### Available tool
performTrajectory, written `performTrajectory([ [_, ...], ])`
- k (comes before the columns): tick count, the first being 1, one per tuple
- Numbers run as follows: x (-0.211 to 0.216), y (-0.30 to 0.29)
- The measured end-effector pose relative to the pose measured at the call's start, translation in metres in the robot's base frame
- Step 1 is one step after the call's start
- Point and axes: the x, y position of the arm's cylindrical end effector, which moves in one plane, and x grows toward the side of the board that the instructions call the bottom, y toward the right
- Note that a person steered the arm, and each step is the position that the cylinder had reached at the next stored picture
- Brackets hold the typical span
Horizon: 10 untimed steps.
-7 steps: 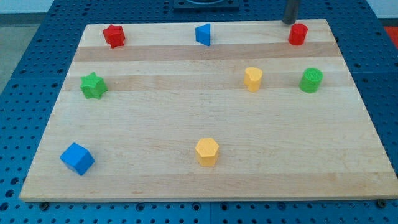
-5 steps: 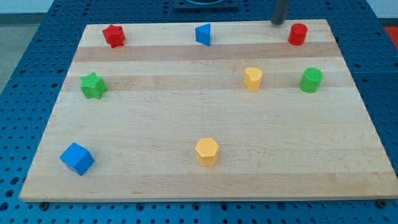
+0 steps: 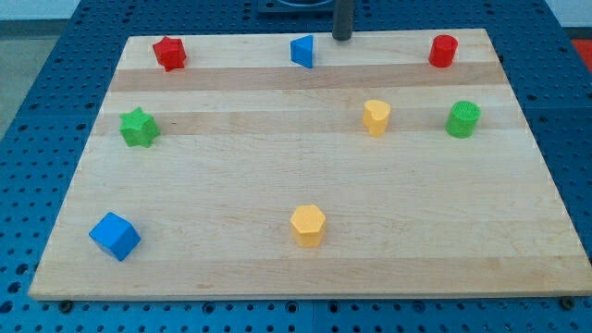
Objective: Slide the triangle close to the cube
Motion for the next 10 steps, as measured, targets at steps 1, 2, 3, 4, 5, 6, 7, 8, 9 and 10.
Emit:
performTrajectory([
  [1, 0.0, 0.0],
  [2, 0.0, 0.0],
  [3, 0.0, -0.004],
  [4, 0.0, -0.009],
  [5, 0.0, -0.045],
  [6, 0.0, -0.045],
  [7, 0.0, -0.018],
  [8, 0.0, 0.021],
  [9, 0.0, 0.021],
  [10, -0.002, 0.01],
])
